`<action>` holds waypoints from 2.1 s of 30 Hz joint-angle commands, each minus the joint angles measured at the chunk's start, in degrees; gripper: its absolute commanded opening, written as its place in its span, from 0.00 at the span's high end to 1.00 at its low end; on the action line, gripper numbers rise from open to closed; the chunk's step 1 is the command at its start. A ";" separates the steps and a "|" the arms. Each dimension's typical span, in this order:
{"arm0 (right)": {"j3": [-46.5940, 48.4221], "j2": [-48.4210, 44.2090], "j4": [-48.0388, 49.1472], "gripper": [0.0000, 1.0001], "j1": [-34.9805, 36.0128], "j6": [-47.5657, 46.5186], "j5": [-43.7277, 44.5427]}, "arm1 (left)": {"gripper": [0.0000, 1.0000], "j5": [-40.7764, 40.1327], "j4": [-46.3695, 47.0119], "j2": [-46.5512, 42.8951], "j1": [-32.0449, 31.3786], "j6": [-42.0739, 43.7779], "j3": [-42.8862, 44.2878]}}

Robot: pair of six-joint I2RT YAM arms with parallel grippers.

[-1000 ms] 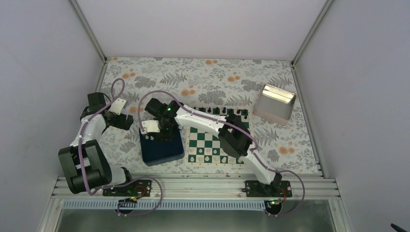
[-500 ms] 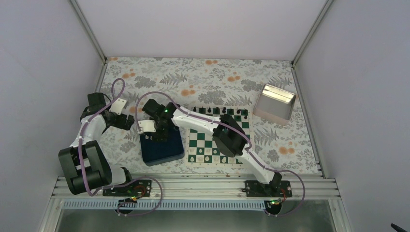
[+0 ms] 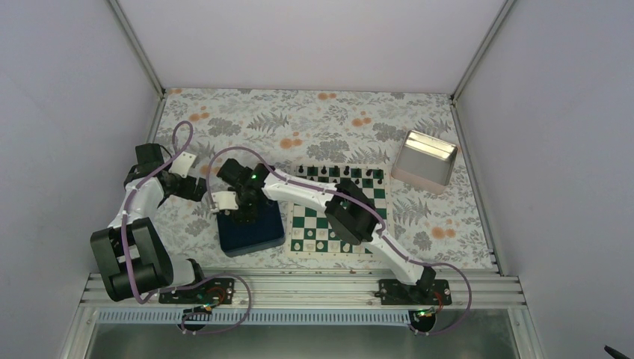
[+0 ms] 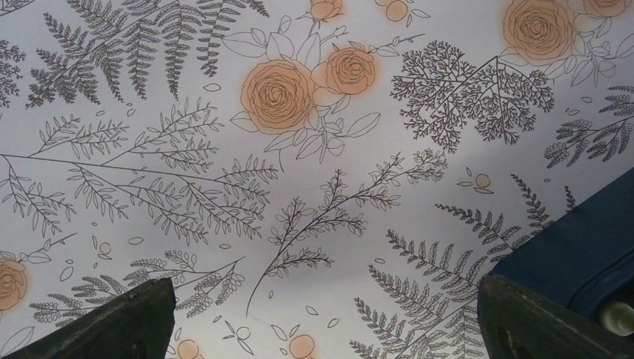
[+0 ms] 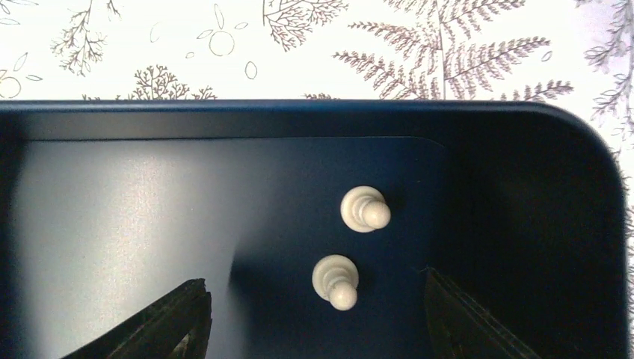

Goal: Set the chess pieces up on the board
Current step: Pick up the chess piece from the storage box, then place the chess piece on the chessboard.

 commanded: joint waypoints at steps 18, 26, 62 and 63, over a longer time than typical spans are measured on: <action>-0.69 -1.44 1.85 0.89 0.94 0.71 -2.21 | 0.00 2.11 -0.62 0.16 0.02 0.43 -0.33; -5.87 -10.21 0.05 0.92 -0.50 0.18 -1.88 | 0.00 1.91 -0.71 0.18 0.02 0.38 -0.24; -74.19 -66.55 -1.37 0.94 -33.12 -5.72 -3.04 | 0.00 0.01 -0.45 1.62 -0.41 0.03 -0.22; -74.99 -66.47 -1.27 0.93 -33.23 -6.03 -2.85 | 0.00 -0.10 -0.42 1.66 -0.41 0.03 -0.23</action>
